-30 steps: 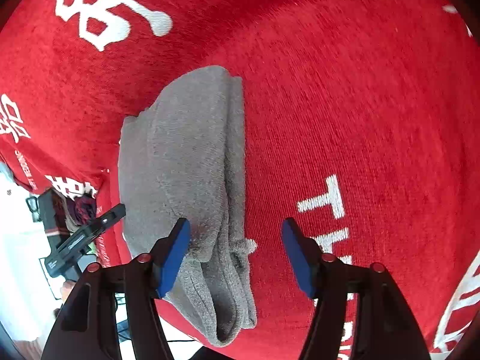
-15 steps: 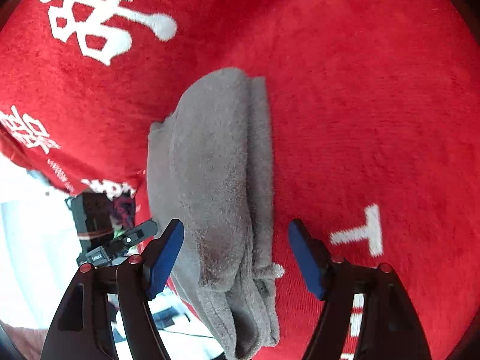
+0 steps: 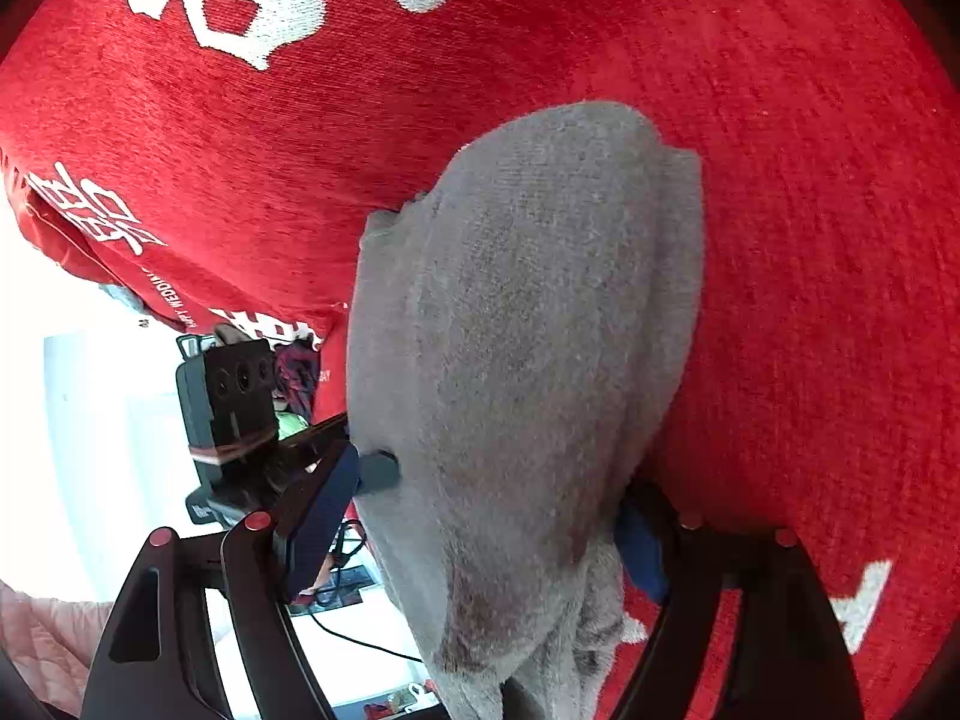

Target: Fold small clothes

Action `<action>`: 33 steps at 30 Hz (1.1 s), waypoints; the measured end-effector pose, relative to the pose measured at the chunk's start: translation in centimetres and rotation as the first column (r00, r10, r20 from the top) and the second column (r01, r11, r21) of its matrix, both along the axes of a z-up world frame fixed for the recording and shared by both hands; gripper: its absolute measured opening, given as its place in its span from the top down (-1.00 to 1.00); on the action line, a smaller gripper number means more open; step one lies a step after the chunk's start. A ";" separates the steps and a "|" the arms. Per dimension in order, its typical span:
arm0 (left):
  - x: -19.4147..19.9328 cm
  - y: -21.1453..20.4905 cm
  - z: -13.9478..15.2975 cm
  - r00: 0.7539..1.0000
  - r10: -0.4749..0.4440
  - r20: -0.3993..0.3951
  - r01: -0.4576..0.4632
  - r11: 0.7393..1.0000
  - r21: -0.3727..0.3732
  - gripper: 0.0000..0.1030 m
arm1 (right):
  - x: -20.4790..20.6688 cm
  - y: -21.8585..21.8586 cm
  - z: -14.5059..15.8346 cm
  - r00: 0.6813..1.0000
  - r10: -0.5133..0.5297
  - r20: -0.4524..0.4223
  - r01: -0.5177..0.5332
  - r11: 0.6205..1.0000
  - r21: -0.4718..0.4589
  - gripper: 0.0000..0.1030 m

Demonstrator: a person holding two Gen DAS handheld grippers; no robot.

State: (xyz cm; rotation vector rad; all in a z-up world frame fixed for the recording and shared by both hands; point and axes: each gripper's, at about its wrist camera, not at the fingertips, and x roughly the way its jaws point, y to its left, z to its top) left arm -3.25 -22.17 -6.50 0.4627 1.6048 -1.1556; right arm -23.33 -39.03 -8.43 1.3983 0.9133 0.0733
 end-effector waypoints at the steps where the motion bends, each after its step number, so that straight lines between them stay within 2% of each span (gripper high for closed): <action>1: 0.1 0.0 0.1 1.000 -0.003 0.001 0.003 1.000 0.003 -1.00 | -0.1 0.0 0.0 1.000 -0.001 0.005 0.001 1.000 0.004 -0.59; 7: 0.1 0.0 0.1 0.999 -0.049 -0.008 0.049 0.999 0.010 -1.00 | -1.8 0.1 -0.2 1.000 -0.004 0.030 0.003 0.999 0.045 -0.59; 11: -0.2 -0.6 0.0 1.000 -0.016 -0.010 0.017 1.000 0.013 -1.00 | -1.3 -0.1 -0.4 0.999 -0.006 0.036 0.004 0.998 0.055 -0.59; 14: 0.1 -0.4 0.1 0.999 0.027 -0.026 -0.027 1.000 -0.002 -1.00 | -0.2 0.2 -0.3 1.000 -0.006 0.030 0.005 1.000 0.029 -0.59; 18: 0.4 0.0 0.3 0.998 0.061 -0.033 -0.062 0.998 -0.022 -0.98 | 0.9 0.6 -0.2 1.000 -0.030 -0.006 0.030 0.999 0.011 -0.58; 19: 0.3 0.0 0.5 0.998 0.056 -0.013 -0.057 0.998 -0.023 -0.85 | 1.0 0.7 -0.2 0.999 -0.030 -0.021 0.030 1.000 0.005 -0.55; 20: 0.2 0.0 0.6 0.999 0.047 0.007 -0.046 0.999 -0.018 -0.81 | 1.0 0.8 -0.2 0.999 -0.028 -0.041 0.028 1.000 -0.001 -0.36; 21: 0.1 0.1 0.8 0.999 0.042 0.019 -0.041 0.999 -0.022 -0.69 | 1.0 1.1 -0.4 0.997 -0.026 -0.079 0.026 1.000 -0.001 0.02; 22: 0.0 0.2 1.2 0.999 0.039 0.030 -0.038 0.999 -0.032 -0.53 | 0.7 1.2 -0.6 0.995 -0.039 -0.090 0.040 0.999 0.010 0.14; 23: -0.1 0.2 1.6 0.999 0.036 0.032 -0.035 0.998 -0.043 -0.43 | 0.4 1.3 -0.5 0.994 -0.062 -0.085 0.064 0.998 0.021 0.14; 25: -0.1 0.4 2.5 0.999 0.030 0.033 -0.028 0.998 -0.062 -0.06 | -0.1 1.6 0.2 0.993 -0.103 -0.054 0.106 0.993 0.052 0.17; 27: -0.1 0.7 3.2 0.999 0.030 0.029 -0.028 0.997 -0.072 0.03 | -0.2 2.1 1.0 0.991 -0.129 -0.020 0.130 0.987 0.094 0.18; 33: -0.2 2.1 6.0 0.998 0.061 0.010 -0.059 0.991 -0.117 0.04 | -0.6 2.9 3.3 0.990 -0.139 0.020 0.134 0.977 0.164 0.18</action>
